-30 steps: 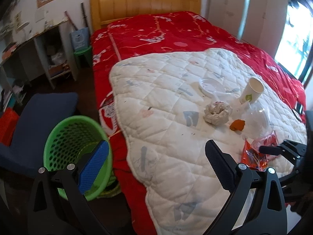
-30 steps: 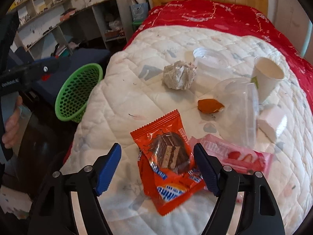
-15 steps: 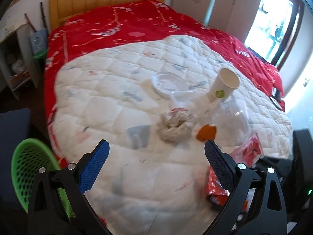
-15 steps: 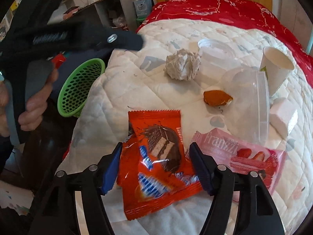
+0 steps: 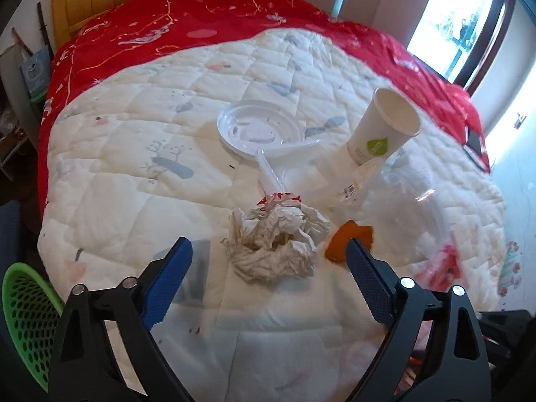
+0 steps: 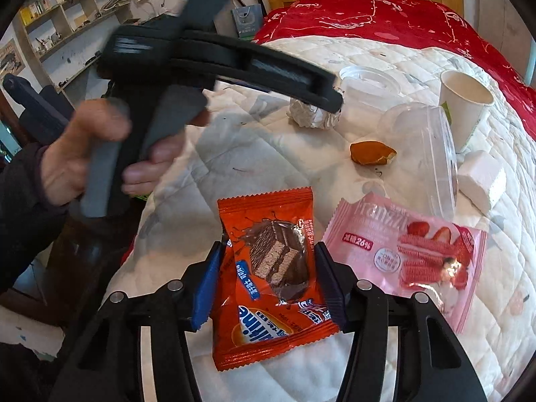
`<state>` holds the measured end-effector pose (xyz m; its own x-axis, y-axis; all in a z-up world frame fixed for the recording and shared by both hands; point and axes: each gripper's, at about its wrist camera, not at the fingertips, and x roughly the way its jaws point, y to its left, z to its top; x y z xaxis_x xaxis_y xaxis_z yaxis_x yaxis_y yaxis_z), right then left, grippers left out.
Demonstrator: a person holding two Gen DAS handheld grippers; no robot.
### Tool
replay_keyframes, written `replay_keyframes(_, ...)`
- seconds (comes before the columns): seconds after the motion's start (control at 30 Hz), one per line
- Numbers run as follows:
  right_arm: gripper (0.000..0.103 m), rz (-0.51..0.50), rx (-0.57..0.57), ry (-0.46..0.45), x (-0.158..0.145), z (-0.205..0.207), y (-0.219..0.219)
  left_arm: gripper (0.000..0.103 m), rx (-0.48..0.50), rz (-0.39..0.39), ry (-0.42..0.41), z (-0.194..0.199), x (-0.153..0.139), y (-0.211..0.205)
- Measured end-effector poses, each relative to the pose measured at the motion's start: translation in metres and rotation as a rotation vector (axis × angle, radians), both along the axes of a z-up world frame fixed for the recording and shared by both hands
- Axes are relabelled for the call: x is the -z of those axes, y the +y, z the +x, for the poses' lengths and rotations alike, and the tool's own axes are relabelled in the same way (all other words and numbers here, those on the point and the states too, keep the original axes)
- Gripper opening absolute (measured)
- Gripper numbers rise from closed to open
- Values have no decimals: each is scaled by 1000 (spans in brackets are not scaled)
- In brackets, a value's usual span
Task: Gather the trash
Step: 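Carry tissue and orange wrapper to the green wastebasket and release both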
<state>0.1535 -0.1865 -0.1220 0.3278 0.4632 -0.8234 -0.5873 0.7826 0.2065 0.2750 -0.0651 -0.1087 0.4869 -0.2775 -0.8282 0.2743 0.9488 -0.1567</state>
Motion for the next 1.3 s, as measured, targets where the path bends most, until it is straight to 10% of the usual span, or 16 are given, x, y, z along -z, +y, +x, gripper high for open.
replay_keyframes(0.07,52,5,2,-1,-2,-4,-2,62,-2,-20,35,5,8,0)
replay_keyframes(0.33,52,21,21,-35,-18,-17,-6,47,-81,-72,-48,-25,-13,25)
replay_keyframes(0.7,52,48,5,-93,-47,-30,29,47,-337,-1,-170,-119,-70,143)
replay_keyframes(1.3,52,55,-114,-110,-65,-29,139,72,-677,35,18,-165,7,314)
